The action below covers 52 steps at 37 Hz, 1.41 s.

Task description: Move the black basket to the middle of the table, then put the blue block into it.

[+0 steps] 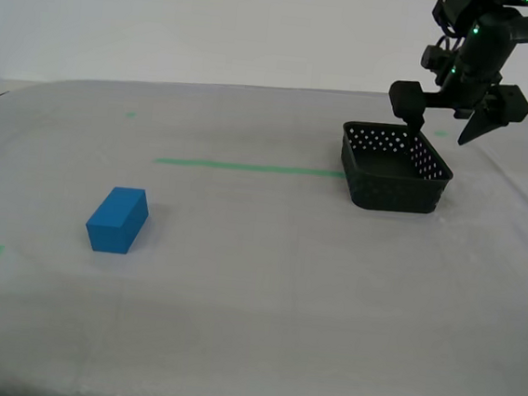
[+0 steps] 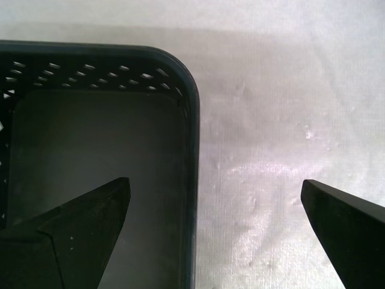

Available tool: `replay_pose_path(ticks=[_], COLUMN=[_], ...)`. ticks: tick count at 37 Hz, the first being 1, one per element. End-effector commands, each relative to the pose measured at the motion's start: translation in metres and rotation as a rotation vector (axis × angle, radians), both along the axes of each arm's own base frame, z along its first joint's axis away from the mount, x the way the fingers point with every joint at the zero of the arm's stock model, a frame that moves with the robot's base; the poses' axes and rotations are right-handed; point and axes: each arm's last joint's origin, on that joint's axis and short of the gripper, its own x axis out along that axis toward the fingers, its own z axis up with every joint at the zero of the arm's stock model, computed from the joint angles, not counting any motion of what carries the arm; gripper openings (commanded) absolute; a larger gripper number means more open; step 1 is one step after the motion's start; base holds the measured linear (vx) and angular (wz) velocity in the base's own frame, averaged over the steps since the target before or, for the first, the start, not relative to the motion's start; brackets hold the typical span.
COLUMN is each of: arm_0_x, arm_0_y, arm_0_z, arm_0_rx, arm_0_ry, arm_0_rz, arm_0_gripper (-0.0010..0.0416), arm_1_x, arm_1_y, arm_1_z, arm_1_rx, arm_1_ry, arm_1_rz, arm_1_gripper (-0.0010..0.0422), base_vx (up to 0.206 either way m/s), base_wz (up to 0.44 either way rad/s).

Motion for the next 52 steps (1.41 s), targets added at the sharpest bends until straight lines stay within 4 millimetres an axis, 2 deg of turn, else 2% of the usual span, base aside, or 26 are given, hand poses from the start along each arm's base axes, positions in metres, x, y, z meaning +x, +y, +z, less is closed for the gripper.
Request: replay_pose_path(ticks=[1,24,32,42,52], arm_0_x=[-0.002,-0.017,-0.022,-0.022,-0.023], arm_0_y=[0.001,0.003,0.003,0.004,0.007], arm_0_z=[-0.005,-0.032,-0.038,-0.038,-0.038], arm_0_rx=[0.007,0.013,0.013,0.013,0.019], arm_0_ry=[-0.01,-0.037,-0.034,-0.033,-0.028], arm_0_rz=[0.003,0.015,0.018,0.021,0.029], arm_0_gripper=[0.0398,0.0397,0.038,0.0322,0.0234], arm_1_x=[0.0,0.0,0.0,0.0,0.0], arm_1_y=[0.0,0.0,0.0,0.0,0.0], arm_1_z=[0.001,0.001,0.001,0.001,0.001], arm_1_rx=[0.001,0.002,0.002,0.001,0.002], arm_1_ry=[-0.006,-0.007,-0.006,-0.006,-0.006], arm_1_rz=[0.0,0.0,0.0,0.0,0.0], arm_1_gripper=[0.0,0.0,0.0,0.0,0.0], base_vx=[0.0,0.0,0.0,0.0,0.0], base_wz=[0.0,0.0,0.0,0.0,0.0])
